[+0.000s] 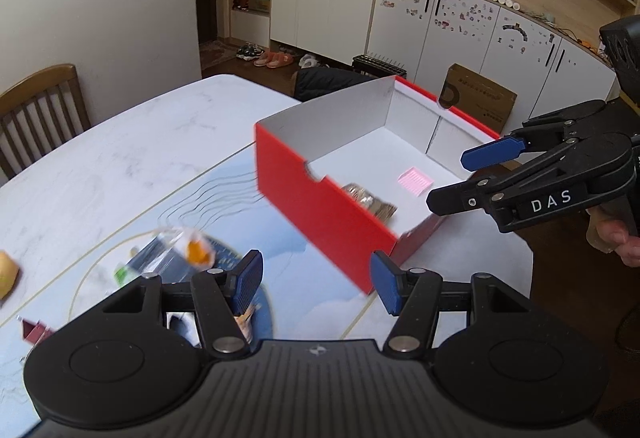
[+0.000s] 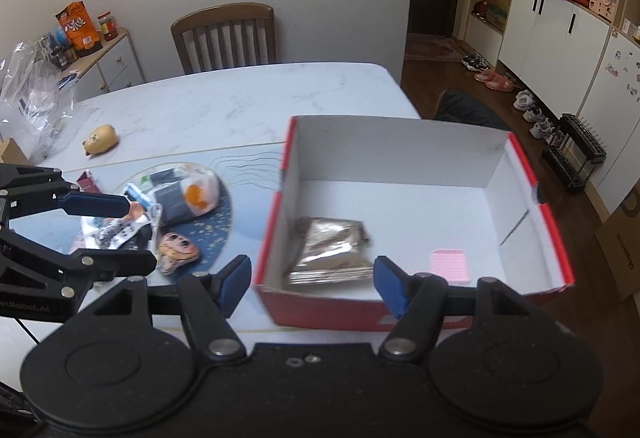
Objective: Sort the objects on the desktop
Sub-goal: 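Grasp the purple-printed bread bag with left tool while right tool grasps bunny plush, then carry the bread bag and bunny plush with both tools into the shoebox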
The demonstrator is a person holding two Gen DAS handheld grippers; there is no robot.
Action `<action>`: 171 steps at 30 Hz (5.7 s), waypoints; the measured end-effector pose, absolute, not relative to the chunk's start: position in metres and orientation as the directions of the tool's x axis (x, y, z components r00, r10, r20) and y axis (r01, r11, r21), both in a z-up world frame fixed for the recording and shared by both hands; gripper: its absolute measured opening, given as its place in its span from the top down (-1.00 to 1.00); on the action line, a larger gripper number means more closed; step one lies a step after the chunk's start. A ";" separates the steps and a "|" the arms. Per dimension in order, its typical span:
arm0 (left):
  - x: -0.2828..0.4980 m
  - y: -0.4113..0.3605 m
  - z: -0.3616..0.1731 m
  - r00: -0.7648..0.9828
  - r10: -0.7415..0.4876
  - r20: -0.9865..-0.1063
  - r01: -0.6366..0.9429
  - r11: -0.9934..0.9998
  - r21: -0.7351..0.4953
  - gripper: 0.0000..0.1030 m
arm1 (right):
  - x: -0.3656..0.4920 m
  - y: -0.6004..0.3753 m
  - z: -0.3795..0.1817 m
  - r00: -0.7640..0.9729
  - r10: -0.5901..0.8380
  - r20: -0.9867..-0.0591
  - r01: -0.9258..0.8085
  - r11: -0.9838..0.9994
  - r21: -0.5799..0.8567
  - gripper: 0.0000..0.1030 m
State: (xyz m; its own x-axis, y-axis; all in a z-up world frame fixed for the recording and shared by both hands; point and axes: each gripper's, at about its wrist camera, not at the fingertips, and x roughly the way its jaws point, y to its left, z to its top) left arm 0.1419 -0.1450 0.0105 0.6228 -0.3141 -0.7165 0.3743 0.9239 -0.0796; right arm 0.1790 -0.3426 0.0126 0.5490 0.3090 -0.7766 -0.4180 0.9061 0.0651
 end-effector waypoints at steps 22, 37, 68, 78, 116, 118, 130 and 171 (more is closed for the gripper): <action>0.096 -0.029 -0.022 0.639 -0.250 -0.727 0.310 0.949 -0.054 -0.76 | 0.153 -0.242 -0.019 0.523 0.339 -0.782 -0.450 0.889 0.084 -0.53; 0.100 0.010 -0.074 0.610 -0.221 -0.761 0.305 0.952 -0.032 -0.99 | 0.167 -0.211 -0.064 0.527 0.339 -0.780 -0.441 0.893 0.090 -0.85; 0.124 0.018 -0.108 0.578 -0.267 -0.771 0.419 0.908 -0.001 -0.99 | 0.206 -0.169 -0.113 0.511 0.262 -0.819 -0.375 0.925 0.062 -0.48; 0.122 0.017 -0.113 0.578 -0.264 -0.772 0.436 0.900 0.018 -0.99 | 0.207 -0.163 -0.123 0.480 0.258 -0.838 -0.381 0.922 0.065 -0.16; 0.084 0.014 -0.067 0.619 -0.253 -0.744 0.336 0.941 -0.040 -0.20 | 0.163 -0.205 -0.083 0.527 0.322 -0.787 -0.359 0.923 0.137 0.06; 0.080 0.012 -0.062 0.623 -0.253 -0.740 0.334 0.942 -0.040 -0.20 | 0.159 -0.207 -0.079 0.529 0.325 -0.784 -0.366 0.921 0.136 0.06; 0.072 -0.014 -0.032 0.635 -0.260 -0.728 0.329 0.943 -0.050 -0.21 | 0.138 -0.230 -0.042 0.552 0.346 -0.759 -0.374 0.916 0.145 0.06; 0.173 -0.214 0.023 0.657 -0.354 -0.665 0.439 0.897 -0.043 -0.21 | 0.182 -0.401 0.005 0.656 0.280 -0.701 -0.281 0.952 0.118 0.06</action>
State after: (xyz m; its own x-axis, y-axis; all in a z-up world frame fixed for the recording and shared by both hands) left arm 0.1733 -0.2142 0.0225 0.6572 -0.3541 -0.6653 0.4395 0.8972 -0.0434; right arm 0.1821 -0.4012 0.0051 0.6563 0.2802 -0.7006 -0.2810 0.9524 0.1177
